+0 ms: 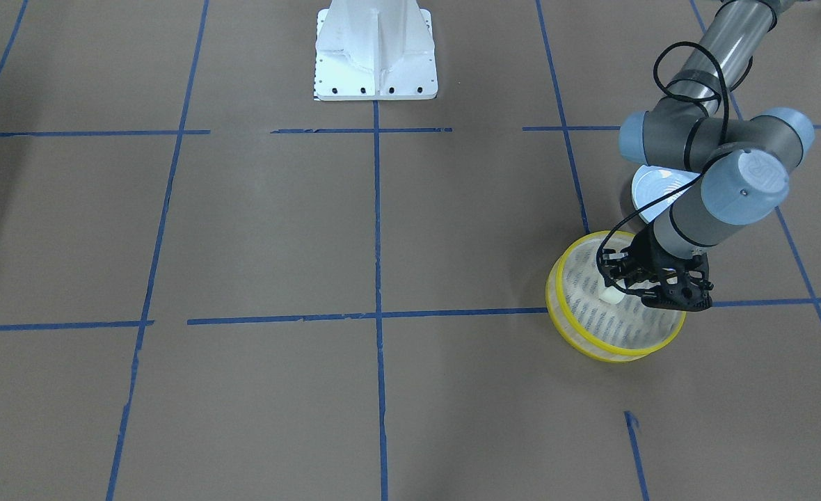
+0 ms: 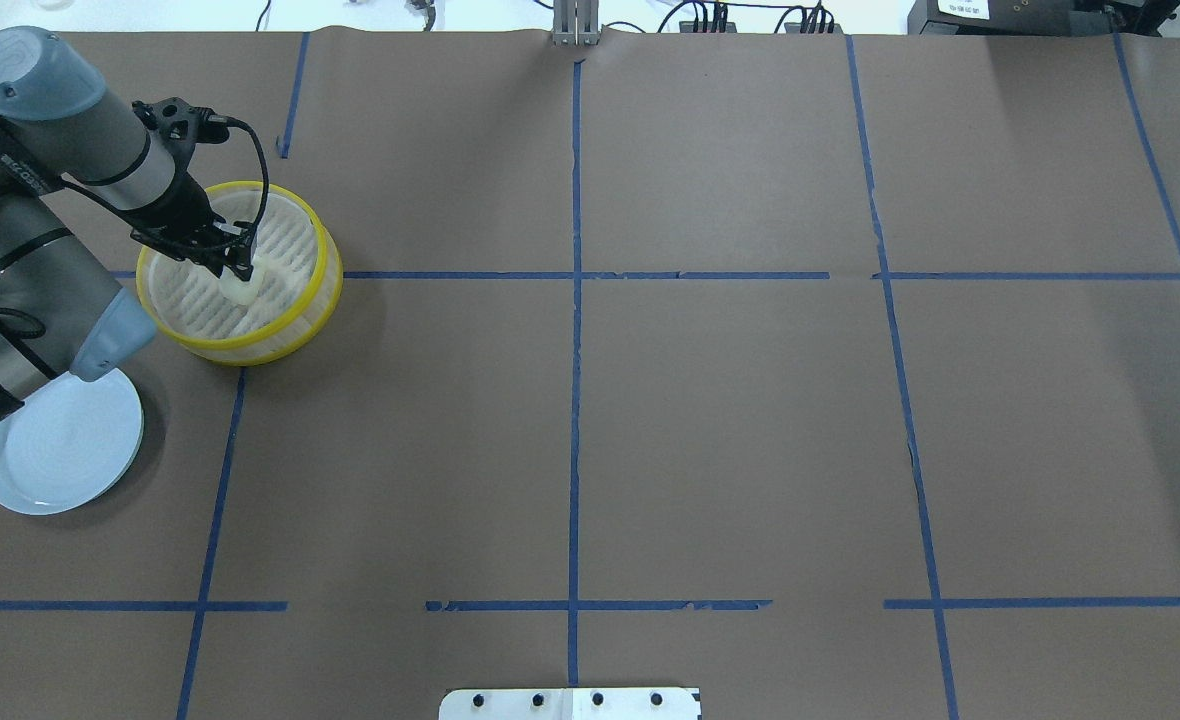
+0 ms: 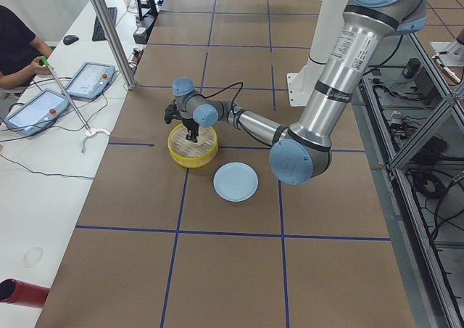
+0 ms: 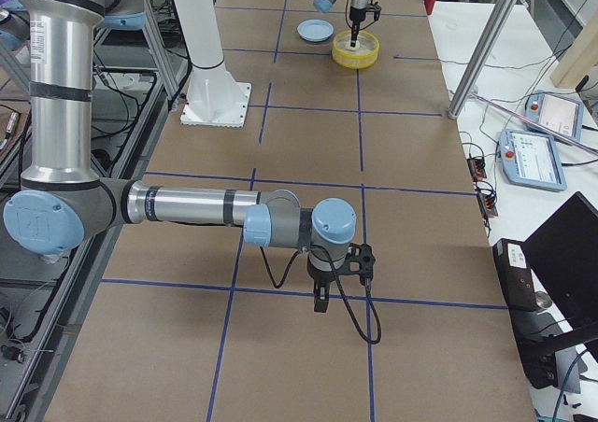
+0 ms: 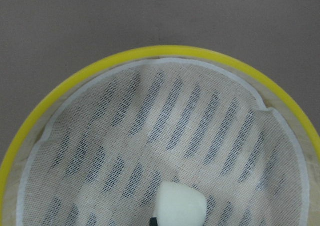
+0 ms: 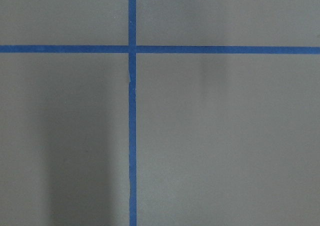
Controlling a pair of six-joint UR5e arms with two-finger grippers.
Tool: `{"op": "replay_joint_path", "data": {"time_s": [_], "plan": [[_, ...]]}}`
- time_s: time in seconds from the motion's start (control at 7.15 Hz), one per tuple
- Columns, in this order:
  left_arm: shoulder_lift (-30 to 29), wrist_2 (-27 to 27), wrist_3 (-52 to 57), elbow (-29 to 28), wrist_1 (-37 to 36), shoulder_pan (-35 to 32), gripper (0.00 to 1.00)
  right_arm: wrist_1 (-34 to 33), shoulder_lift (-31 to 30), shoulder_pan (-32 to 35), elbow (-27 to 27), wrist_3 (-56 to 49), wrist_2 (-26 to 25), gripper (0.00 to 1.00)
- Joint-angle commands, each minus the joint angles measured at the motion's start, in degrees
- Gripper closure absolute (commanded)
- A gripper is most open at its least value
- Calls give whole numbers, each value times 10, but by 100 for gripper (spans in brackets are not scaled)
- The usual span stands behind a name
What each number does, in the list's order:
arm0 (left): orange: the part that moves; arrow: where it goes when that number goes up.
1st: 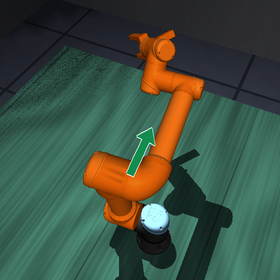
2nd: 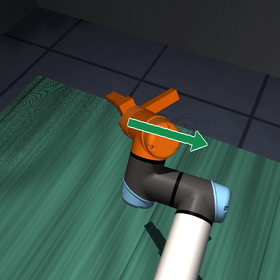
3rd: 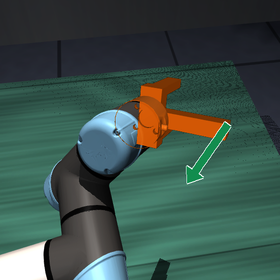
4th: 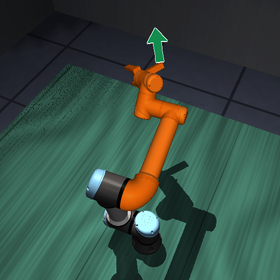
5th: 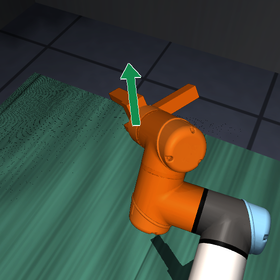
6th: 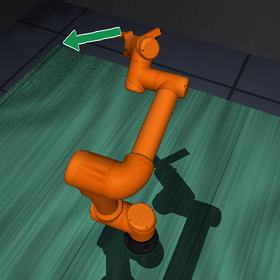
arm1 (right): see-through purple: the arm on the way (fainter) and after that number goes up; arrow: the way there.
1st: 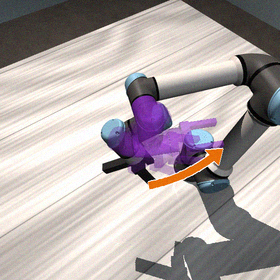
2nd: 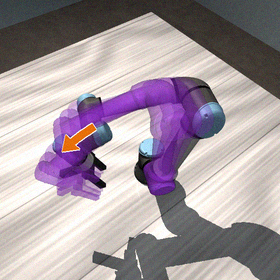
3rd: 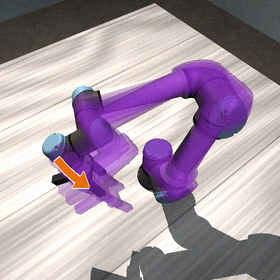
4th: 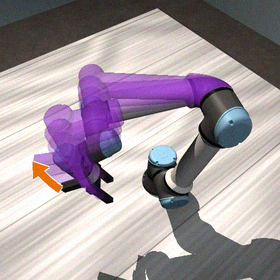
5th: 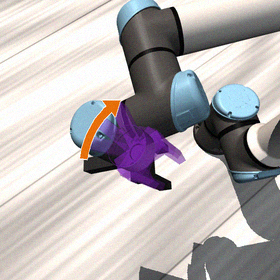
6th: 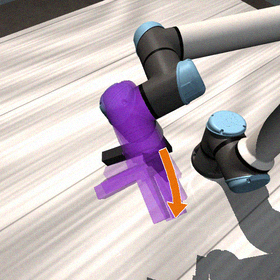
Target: Place bun in steamer
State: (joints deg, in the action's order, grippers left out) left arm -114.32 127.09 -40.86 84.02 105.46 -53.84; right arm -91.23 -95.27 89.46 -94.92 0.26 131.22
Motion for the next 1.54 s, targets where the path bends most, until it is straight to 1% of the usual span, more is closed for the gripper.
{"op": "replay_joint_path", "data": {"time_s": [0.0, 0.14, 0.28, 0.42, 0.56, 0.7, 0.84, 0.98, 1.12, 1.26, 1.4], "plan": [[1, 0, 0, 1, 0, 1, 28, 0, 0, 0, 0, 0, 0, 0], [1, 0, 0, 3, 0, 1, 0, 0, 0, -1, 0, 0, 0, 0], [1, 1, 5, 9, 1, 0, 0, 0, 0, 0, 0, 0, 0, 0], [2, 3, 4, 58, -6, -8, 0, 0, 0, 0, 0, 0, 0, 0], [41, 6, 4, 124, -9, -19, 0, 0, 0, -1, 0, 0, 0, 0], [58, 6, 6, 169, -13, -55, 0, 0, 0, 0, 0, 0, 0, 0], [72, 6, 23, 198, -18, -98, 0, 0, 0, 0, 0, 0, 0, 0], [95, 7, 82, 233, -57, -137, 0, 0, 0, 0, 0, 0, 0, 0], [111, 10, 157, 258, -129, -205, 0, 0, 0, 0, 0, 0, 0, 0], [116, 17, 219, 249, -184, -243, 0, 0, 0, -1, 0, 0, 0, 0], [151, 18, 327, 218, -191, -286, 0, 0, 0, 0, 0, 0, 0, 0]]}}
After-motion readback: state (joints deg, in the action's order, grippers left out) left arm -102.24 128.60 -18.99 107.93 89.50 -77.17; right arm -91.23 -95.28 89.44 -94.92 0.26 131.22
